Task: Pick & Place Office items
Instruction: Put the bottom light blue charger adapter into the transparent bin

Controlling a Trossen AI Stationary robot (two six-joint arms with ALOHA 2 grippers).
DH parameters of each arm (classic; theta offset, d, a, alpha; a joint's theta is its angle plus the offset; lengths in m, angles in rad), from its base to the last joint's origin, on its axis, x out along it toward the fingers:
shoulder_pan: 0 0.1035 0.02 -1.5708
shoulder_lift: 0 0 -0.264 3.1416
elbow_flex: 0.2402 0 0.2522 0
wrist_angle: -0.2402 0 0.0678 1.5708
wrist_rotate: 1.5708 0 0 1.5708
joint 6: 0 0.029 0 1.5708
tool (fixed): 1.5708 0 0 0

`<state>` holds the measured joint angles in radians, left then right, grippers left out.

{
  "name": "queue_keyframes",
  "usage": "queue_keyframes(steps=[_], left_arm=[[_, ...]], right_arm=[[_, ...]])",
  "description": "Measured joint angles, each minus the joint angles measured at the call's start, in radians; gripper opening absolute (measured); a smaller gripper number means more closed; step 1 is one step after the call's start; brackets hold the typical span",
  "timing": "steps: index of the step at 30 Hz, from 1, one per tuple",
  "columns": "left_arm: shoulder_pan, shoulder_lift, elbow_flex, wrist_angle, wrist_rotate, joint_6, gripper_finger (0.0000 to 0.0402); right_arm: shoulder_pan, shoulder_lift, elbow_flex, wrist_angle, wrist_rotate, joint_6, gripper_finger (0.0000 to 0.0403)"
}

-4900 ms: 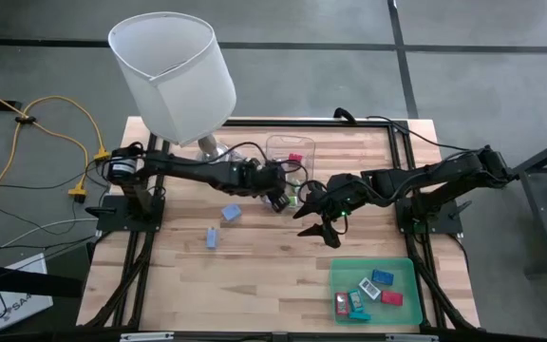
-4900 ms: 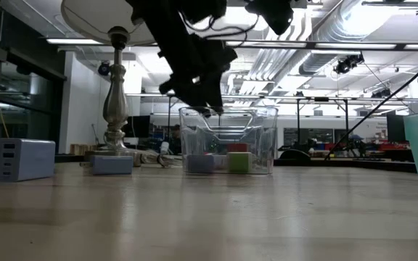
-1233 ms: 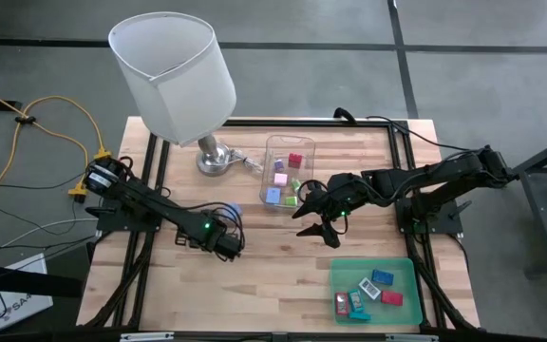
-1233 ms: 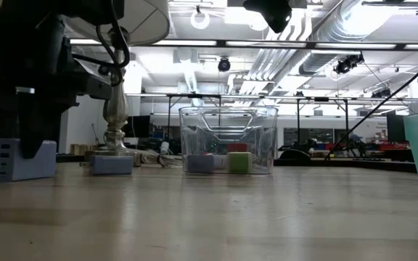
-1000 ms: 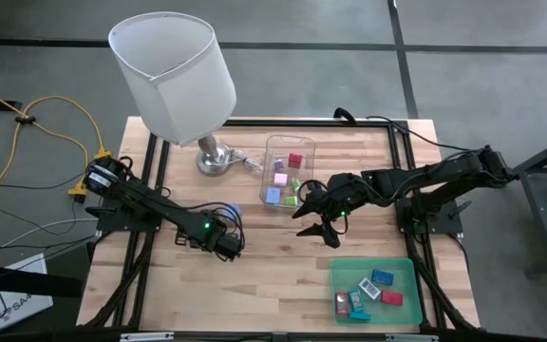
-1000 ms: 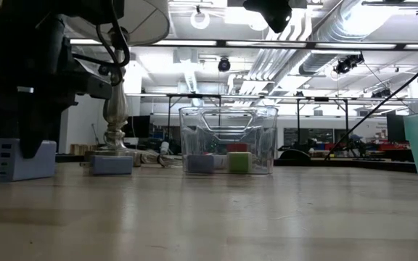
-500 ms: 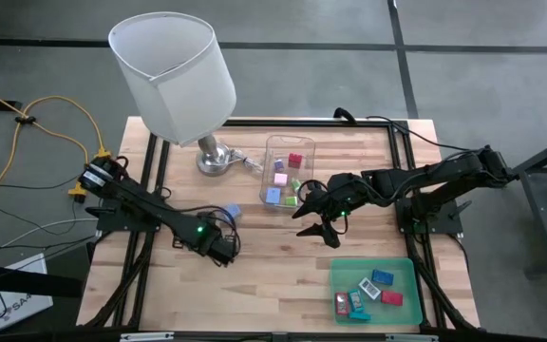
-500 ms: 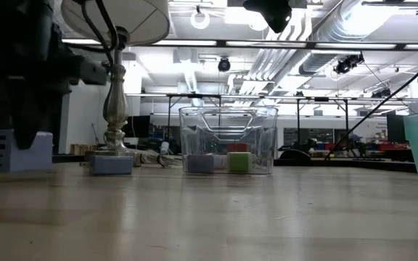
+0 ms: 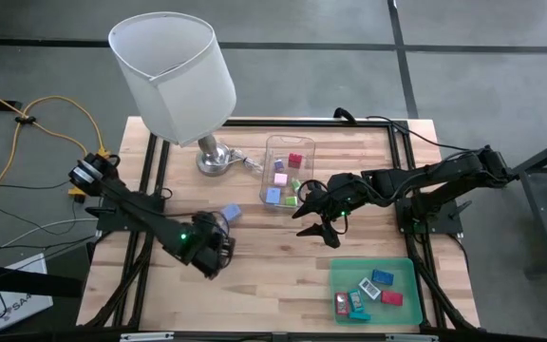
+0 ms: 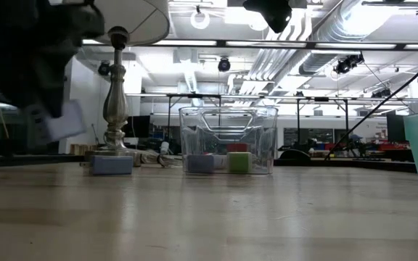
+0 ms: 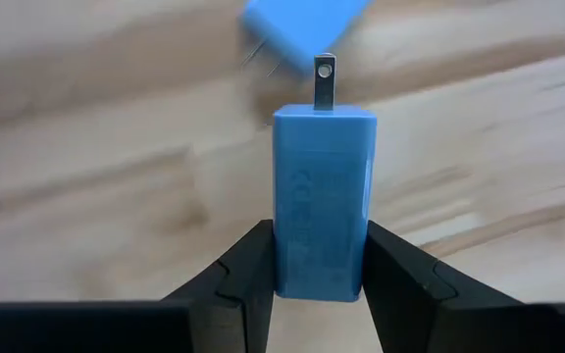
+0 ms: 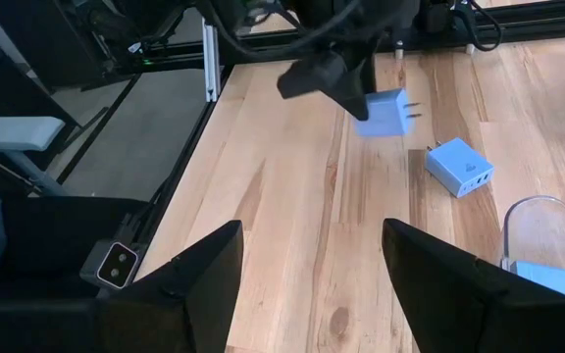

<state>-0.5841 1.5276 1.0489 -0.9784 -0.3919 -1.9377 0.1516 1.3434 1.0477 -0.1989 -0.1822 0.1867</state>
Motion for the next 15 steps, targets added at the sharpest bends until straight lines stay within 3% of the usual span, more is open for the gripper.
queue_keyframes(steps=[5, 15], left_arm=[[0.004, -0.017, 0.000, 0.071, -0.154, 0.087, 0.0124], [0.178, -0.018, 0.001, 0.399, -0.179, 0.493, 0.0124]], right_arm=[[0.000, 0.000, 0.000, 0.000, 0.000, 0.000, 0.0232], [0.000, 0.000, 0.000, 0.001, 0.000, 0.000, 0.0232]])
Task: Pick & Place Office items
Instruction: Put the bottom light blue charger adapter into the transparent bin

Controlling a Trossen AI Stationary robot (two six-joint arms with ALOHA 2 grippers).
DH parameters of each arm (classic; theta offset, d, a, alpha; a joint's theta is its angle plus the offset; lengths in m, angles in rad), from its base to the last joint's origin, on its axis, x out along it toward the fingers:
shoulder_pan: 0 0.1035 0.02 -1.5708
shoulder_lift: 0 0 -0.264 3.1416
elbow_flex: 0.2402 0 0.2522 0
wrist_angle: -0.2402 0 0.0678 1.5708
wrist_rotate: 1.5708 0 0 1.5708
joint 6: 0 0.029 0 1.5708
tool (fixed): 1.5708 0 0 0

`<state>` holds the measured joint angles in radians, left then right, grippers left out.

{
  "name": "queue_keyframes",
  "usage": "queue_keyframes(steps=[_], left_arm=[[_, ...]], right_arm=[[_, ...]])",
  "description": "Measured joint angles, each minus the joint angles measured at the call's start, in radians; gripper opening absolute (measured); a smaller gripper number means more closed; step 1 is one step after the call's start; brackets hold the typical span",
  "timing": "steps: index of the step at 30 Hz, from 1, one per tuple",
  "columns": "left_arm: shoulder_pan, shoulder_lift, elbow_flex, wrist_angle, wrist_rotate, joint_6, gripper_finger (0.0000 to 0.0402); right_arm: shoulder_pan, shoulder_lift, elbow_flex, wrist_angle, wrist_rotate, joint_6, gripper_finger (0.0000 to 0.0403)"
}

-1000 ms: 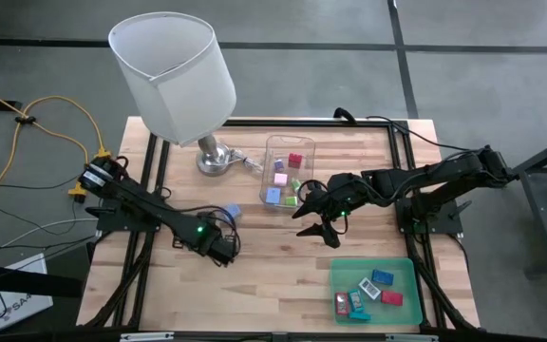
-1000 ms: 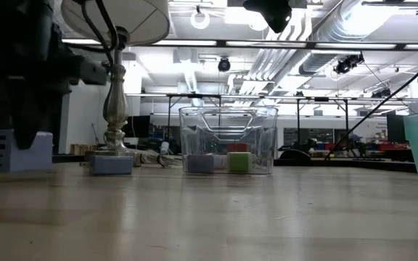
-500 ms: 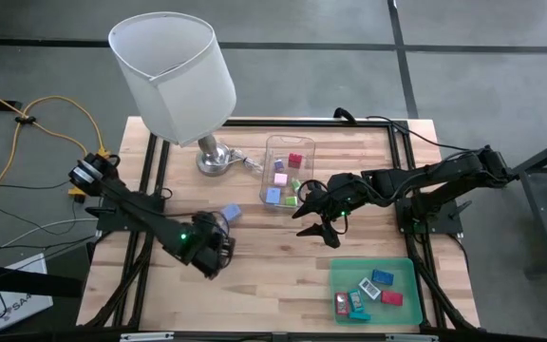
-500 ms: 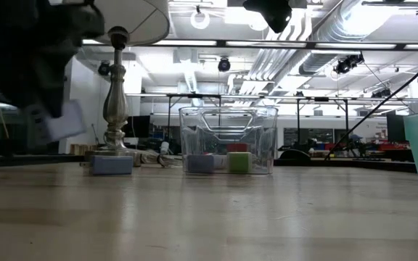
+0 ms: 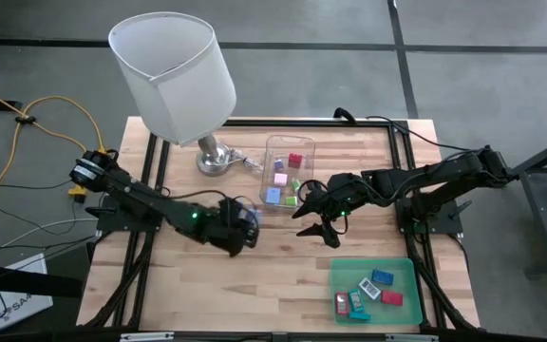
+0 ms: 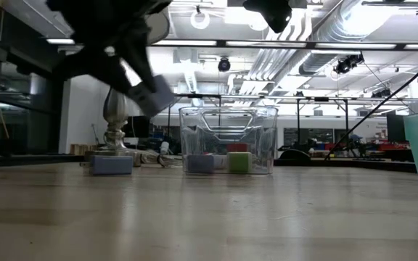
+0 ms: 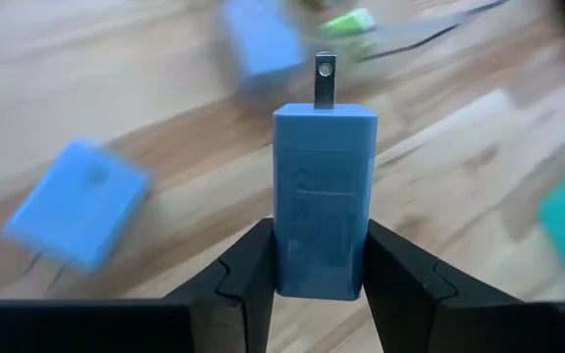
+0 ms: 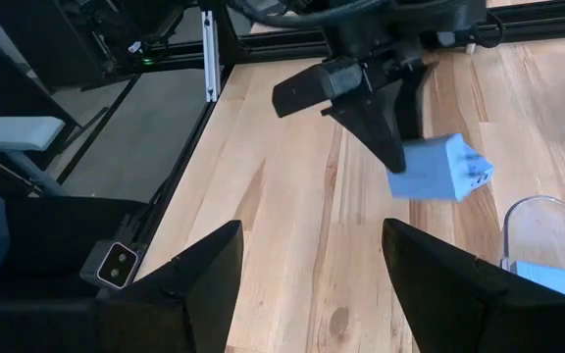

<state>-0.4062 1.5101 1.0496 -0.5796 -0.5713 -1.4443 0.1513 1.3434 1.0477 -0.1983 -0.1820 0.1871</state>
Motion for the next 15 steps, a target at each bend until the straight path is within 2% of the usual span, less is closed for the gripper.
queue_keyframes(steps=[4, 15], left_arm=[[0.061, 0.000, 0.005, 0.081, 0.027, 0.134, 0.0124], [0.223, 0.000, 0.091, 0.116, 0.118, 0.400, 0.0123]], right_arm=[[0.000, 0.000, 0.000, 0.000, 0.000, 0.000, 0.0232], [0.000, 0.000, 0.000, 0.000, 0.000, 0.000, 0.0232]])
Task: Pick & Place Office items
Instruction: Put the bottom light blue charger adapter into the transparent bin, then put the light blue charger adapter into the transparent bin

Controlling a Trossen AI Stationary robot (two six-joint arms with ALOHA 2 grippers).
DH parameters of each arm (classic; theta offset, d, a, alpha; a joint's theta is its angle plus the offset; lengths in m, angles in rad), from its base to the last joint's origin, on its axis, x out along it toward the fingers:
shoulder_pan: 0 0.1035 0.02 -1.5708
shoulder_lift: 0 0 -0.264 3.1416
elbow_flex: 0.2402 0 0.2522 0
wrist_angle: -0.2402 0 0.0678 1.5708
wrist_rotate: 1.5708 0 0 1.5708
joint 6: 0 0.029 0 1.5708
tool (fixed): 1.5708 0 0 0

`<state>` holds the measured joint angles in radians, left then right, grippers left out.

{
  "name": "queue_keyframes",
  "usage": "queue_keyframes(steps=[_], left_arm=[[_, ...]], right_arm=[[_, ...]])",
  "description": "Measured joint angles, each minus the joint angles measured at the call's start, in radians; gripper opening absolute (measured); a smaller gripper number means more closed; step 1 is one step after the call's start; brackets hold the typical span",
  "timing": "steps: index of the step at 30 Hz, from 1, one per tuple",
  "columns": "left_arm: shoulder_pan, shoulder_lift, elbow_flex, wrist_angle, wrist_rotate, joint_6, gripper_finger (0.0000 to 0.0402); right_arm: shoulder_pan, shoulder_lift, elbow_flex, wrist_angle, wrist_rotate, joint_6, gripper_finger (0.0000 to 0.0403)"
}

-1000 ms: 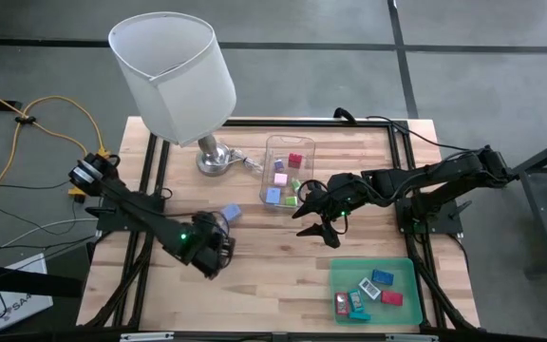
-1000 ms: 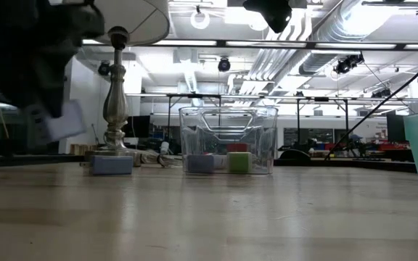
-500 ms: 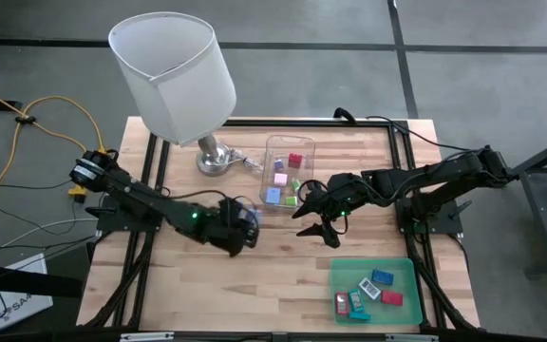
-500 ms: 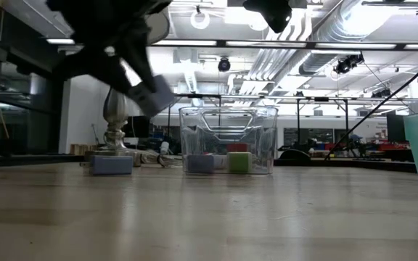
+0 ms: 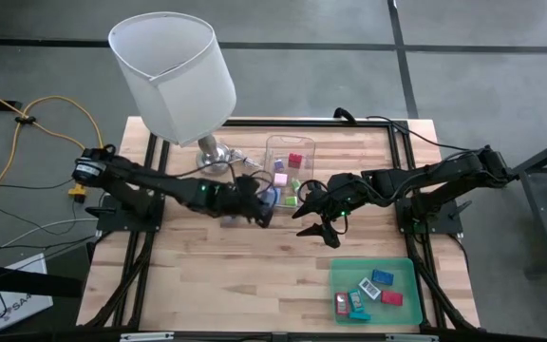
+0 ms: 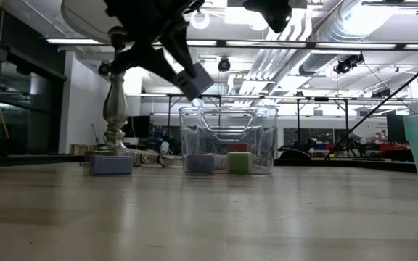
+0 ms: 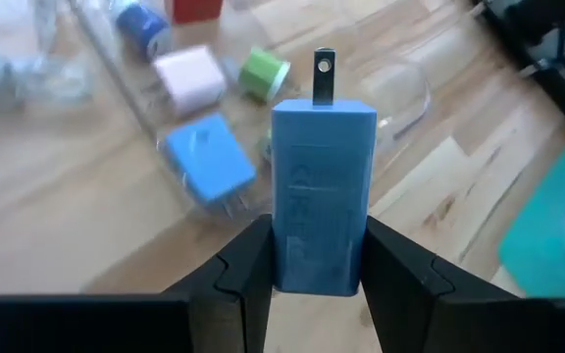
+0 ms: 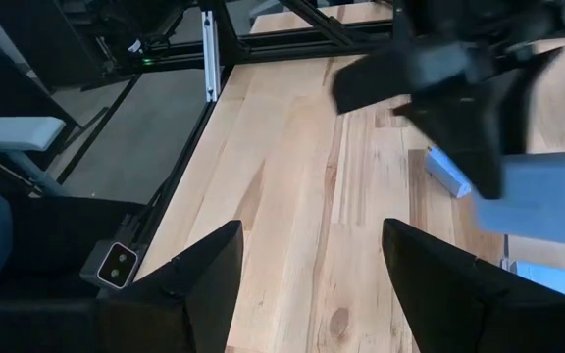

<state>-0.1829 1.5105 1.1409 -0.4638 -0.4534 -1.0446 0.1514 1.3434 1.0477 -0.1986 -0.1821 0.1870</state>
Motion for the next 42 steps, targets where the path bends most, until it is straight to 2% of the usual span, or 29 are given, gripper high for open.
queue_keyframes(steps=[8, 14, 26, 35, 42], left_arm=[[0.133, 0.024, 0.017, 0.008, 0.084, 0.128, 0.0123], [0.189, 0.085, 0.017, 0.035, 0.146, 0.159, 0.0123], [0.248, 0.189, 0.017, 0.127, 0.262, 0.191, 0.0125], [0.244, 0.189, 0.017, 0.138, 0.276, 0.209, 0.0154], [0.243, 0.189, 0.017, 0.139, 0.278, 0.209, 0.0158]], right_arm=[[0.000, 0.000, 0.000, 0.000, 0.000, 0.000, 0.0232], [0.000, 0.000, 0.000, 0.009, 0.000, 0.000, 0.0232], [0.000, 0.000, 0.000, 0.009, 0.000, 0.000, 0.0232], [0.000, 0.000, 0.000, 0.008, 0.000, 0.000, 0.0232], [0.000, 0.000, 0.000, 0.008, 0.000, 0.000, 0.0232]])
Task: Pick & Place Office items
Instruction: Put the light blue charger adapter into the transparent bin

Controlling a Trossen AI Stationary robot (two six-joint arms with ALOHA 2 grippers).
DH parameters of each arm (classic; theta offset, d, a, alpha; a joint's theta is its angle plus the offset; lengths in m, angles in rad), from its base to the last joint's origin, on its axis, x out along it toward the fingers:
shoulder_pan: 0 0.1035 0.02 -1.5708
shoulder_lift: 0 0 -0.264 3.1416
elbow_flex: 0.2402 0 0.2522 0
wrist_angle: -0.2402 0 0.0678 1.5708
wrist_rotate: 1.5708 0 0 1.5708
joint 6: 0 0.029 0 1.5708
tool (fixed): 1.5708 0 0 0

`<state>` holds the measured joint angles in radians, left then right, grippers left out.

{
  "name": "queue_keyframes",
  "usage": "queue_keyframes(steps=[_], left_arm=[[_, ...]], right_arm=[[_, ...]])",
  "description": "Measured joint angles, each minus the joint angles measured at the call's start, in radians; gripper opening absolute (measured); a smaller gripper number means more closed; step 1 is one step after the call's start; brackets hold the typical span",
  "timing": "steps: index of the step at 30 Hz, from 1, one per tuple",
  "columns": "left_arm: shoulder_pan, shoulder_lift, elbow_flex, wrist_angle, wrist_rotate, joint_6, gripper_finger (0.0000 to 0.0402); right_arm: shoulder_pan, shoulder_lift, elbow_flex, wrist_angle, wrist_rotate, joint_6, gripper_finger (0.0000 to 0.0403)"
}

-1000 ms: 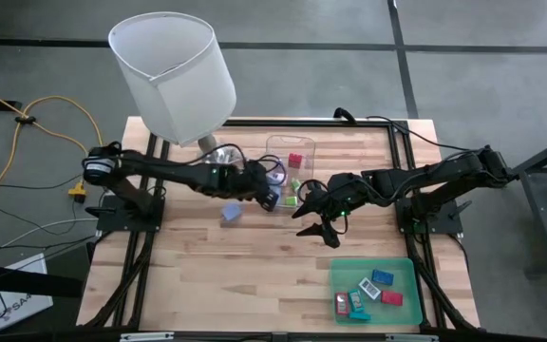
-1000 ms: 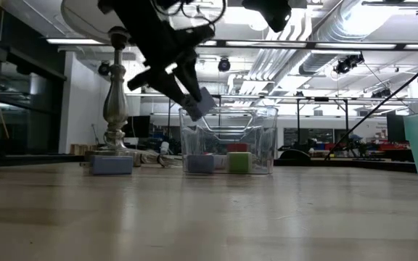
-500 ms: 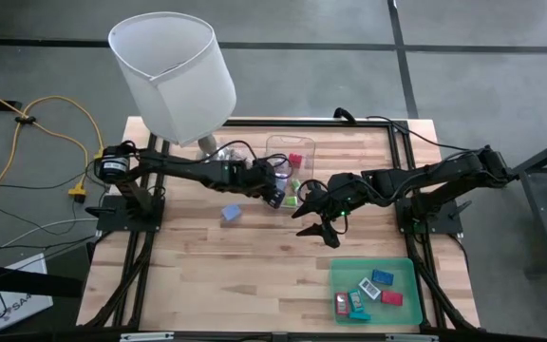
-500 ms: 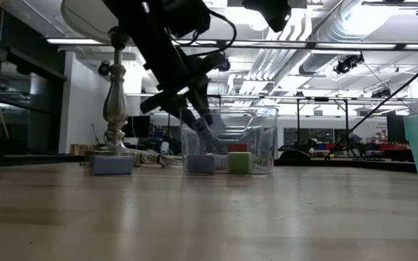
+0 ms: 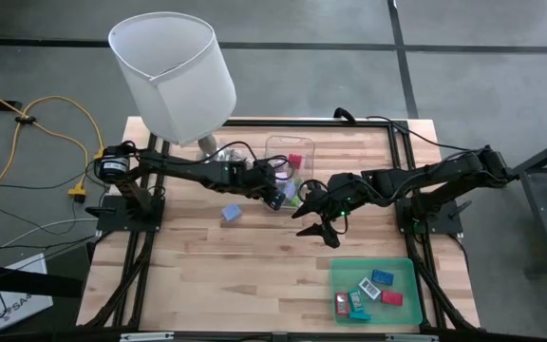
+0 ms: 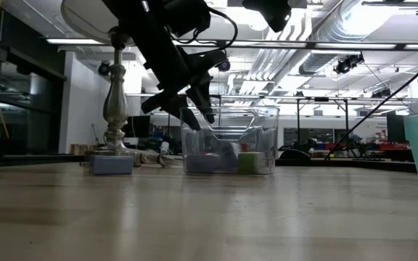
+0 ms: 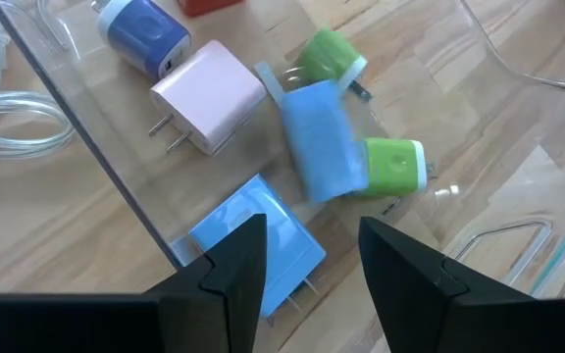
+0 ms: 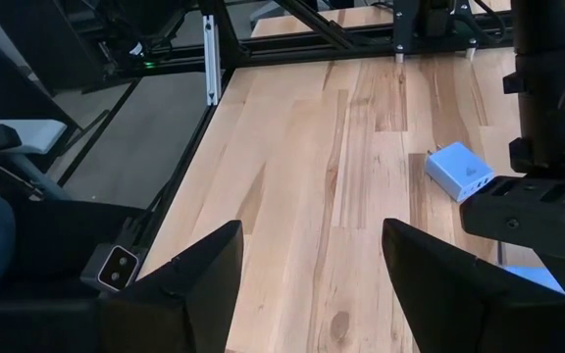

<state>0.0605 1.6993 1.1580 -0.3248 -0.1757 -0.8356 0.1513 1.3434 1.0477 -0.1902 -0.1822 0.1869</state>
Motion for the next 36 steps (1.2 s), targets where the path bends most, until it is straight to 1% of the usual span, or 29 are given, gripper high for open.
queue_keyframes(steps=[12, 19, 24, 28, 31, 36], left_arm=[[-0.003, 0.001, -0.002, 0.010, -0.005, 0.005, 0.0159], [-0.009, -0.014, -0.003, 0.065, -0.045, 0.120, 0.0160], [-0.061, -0.067, -0.003, 0.070, -0.182, 0.201, 0.0160], [-0.141, -0.108, -0.003, 0.037, -0.307, 0.206, 0.0160], [-0.213, -0.129, -0.002, -0.010, -0.382, 0.159, 0.0160], [-0.328, -0.142, -0.002, -0.140, -0.445, 0.022, 0.0160]], right_arm=[[0.000, 0.000, 0.000, 0.000, 0.000, 0.000, 0.0232], [0.000, 0.000, 0.000, 0.000, 0.000, 0.000, 0.0232], [0.000, 0.000, 0.000, -0.001, 0.000, 0.000, 0.0232], [0.000, 0.000, 0.000, 0.000, 0.000, 0.000, 0.0232], [0.000, 0.000, 0.000, -0.001, 0.000, 0.000, 0.0232], [0.000, 0.000, 0.000, 0.003, 0.000, 0.000, 0.0232]])
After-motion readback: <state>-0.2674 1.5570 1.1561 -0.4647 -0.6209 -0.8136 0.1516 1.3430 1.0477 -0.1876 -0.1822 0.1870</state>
